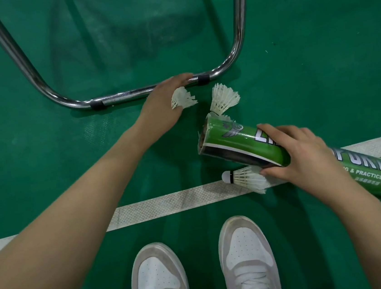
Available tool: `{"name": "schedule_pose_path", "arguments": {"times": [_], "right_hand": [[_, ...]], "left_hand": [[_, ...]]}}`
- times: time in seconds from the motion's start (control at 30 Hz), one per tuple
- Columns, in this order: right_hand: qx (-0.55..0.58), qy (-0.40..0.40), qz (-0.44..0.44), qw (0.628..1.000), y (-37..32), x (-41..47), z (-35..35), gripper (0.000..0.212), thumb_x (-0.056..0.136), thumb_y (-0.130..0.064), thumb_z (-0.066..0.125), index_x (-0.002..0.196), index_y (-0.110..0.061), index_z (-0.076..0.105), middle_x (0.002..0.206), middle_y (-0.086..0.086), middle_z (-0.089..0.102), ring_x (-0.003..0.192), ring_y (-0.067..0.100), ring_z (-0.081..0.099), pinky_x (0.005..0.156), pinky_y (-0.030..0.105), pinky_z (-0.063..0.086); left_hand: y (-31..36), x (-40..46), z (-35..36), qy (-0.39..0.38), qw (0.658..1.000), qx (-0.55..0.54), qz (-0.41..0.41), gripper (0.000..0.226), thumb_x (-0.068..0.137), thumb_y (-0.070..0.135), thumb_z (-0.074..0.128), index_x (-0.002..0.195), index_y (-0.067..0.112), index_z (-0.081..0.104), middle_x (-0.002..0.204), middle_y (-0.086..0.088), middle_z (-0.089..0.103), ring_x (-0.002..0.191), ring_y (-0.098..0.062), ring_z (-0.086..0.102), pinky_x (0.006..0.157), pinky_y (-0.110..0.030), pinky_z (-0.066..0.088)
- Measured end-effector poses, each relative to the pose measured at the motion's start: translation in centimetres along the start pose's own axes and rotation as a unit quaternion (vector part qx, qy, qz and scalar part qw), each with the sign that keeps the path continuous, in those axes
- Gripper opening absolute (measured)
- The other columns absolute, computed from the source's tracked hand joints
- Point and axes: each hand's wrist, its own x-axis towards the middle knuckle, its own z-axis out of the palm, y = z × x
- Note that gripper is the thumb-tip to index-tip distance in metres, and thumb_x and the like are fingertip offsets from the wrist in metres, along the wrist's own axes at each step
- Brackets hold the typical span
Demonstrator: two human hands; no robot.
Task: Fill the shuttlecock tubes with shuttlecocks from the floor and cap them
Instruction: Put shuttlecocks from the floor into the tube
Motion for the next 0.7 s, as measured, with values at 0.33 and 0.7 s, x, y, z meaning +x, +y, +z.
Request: {"name": "schedule_pose_path", "arguments": {"times": [0.33, 0.7], "right_hand": [[0.0, 0.005, -0.004, 1.0, 0.2, -0.1, 0.2, 0.088, 0.064, -0.04, 0.077, 0.139, -0.034, 0.031, 0.126, 0.005, 0.05, 0.111, 0.027, 0.041, 0.095, 0.043, 0.033], [-0.004, 0.002, -0.005, 1.0, 0.1, -0.1, 0.2, 0.088, 0.065, -0.042, 0.076, 0.14, -0.035, 0.029, 0.127, 0.003, 0.049, 0.112, 0.026, 0.04, 0.095, 0.041, 0.031]], "left_hand": [[-0.4, -1.1, 0.3, 0.021, 0.998, 0.061, -0.019, 0.06, 0.086, 0.001, 0.061, 0.137, 0.027, 0.042, 0.111, 0.004, 0.064, 0.109, -0.018, 0.054, 0.089, -0.027, 0.037], [-1.3, -1.3, -0.1, -0.001, 0.992, 0.124, -0.031, 0.059, 0.089, 0.0, 0.056, 0.138, 0.029, 0.041, 0.109, 0.002, 0.059, 0.107, -0.017, 0.047, 0.084, -0.026, 0.035]]}}
